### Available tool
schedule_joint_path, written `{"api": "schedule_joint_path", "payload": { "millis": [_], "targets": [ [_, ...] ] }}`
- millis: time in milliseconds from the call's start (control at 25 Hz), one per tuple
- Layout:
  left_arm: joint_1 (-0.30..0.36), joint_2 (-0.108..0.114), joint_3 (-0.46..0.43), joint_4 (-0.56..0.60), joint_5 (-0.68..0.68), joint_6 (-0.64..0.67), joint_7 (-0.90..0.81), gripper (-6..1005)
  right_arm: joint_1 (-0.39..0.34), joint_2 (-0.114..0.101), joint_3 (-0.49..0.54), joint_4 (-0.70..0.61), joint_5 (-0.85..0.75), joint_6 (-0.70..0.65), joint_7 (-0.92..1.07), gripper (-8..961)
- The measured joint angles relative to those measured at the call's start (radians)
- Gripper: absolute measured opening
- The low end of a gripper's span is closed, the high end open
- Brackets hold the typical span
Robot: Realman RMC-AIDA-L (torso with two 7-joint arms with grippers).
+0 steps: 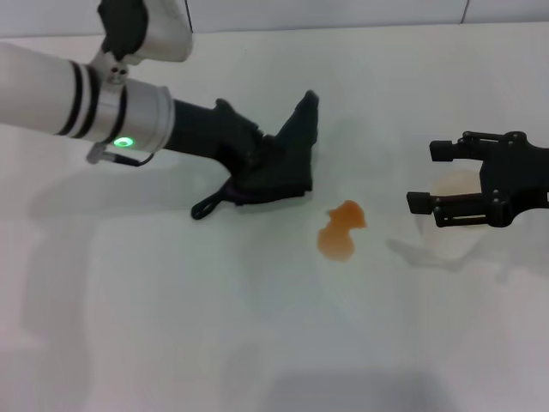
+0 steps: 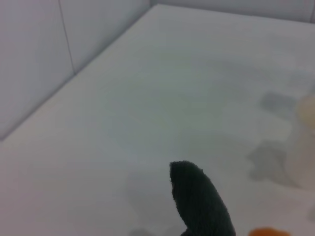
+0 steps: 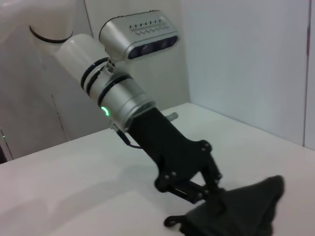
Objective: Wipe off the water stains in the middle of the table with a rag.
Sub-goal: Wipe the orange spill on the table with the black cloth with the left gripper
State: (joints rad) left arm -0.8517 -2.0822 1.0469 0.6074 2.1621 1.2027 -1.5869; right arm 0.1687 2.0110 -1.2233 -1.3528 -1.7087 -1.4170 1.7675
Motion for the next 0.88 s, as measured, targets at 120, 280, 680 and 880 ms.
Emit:
{"api": "schedule_joint_path", "payload": {
  "millis": [120,280,680,880],
  "targets": [
    [-0.032,-0.003,0.064,-0.052,-0.061,-0.067,0.032,82,0.0,0.0,-0.001,0.0,0.0,0.003,0.0,859],
    [-0.039,-0.004,0.199,-0.066,-0.15,-0.116,0.034,82,-0.002,0.0,-0.001,-0.001,0.0,0.004,0.0,860],
    [-0.018,-0.008,0.441,-0.078,-0.312,-0.146,0.033,81,-0.008,0.0,0.0,-0.009,-0.002,-0.001,0.0,860],
    [-0.003,-0.008,0.451,-0.083,-0.321,-0.146,0.037,81,-0.009,0.0,0.0,-0.009,-0.001,-0.005,0.0,860]
  ]
}}
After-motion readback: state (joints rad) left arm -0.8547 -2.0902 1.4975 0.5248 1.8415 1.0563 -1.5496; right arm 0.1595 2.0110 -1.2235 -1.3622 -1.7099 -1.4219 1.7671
